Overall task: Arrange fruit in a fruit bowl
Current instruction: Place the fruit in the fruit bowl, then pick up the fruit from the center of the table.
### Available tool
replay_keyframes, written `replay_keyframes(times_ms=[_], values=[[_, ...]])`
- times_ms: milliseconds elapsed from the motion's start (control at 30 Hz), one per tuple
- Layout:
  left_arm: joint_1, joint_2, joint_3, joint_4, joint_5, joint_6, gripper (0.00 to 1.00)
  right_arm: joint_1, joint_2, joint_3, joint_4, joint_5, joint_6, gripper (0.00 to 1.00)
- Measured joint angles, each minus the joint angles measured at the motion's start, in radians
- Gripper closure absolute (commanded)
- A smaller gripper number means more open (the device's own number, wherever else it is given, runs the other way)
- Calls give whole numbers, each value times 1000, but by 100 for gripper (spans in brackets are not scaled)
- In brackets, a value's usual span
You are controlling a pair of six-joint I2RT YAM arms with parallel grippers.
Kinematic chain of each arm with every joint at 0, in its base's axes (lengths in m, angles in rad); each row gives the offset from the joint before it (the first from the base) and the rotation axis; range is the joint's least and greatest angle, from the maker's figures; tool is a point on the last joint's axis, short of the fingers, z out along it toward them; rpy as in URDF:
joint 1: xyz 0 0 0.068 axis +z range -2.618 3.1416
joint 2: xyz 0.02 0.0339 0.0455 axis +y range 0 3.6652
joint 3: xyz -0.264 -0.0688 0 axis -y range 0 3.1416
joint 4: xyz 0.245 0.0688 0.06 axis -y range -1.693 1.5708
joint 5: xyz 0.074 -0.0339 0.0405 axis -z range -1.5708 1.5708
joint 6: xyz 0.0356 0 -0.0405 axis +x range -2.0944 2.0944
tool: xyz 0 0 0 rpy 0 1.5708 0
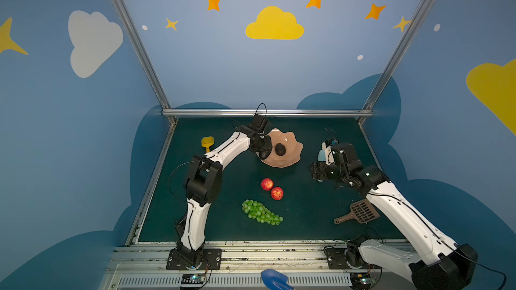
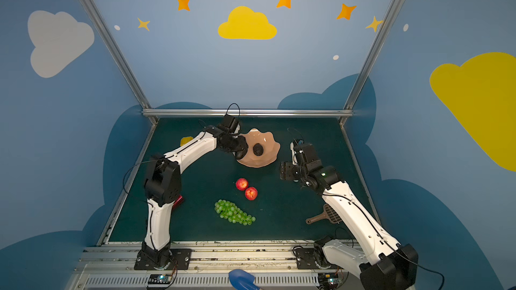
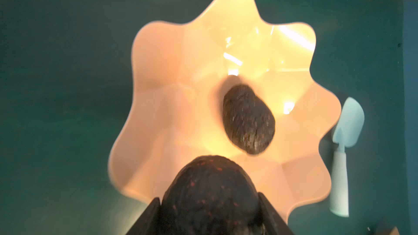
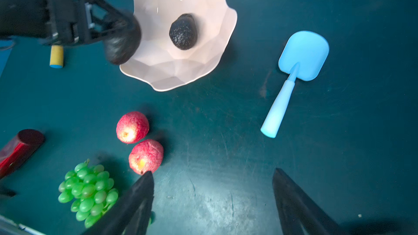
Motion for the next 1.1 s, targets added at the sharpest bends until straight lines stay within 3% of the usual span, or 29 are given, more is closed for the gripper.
replay_keyframes(times_ms=[200,500,600,867,1100], values=[[-23,163,218,-61,-6,-5,45,70,-3,-56,5,-55,17,19],[-29,278,353,-137,-11,-35,37,200,85,-80,89,-120,64,20],[-27,294,371,-146,-10,-44,29,225,126,-85,119,-129,80,20],[-14,280,347,-127,14,-65,20,283,257,-82,177,-151,133,22],[35,53,99,5,19,-88,13,337,489,68,105,-167,192,23]])
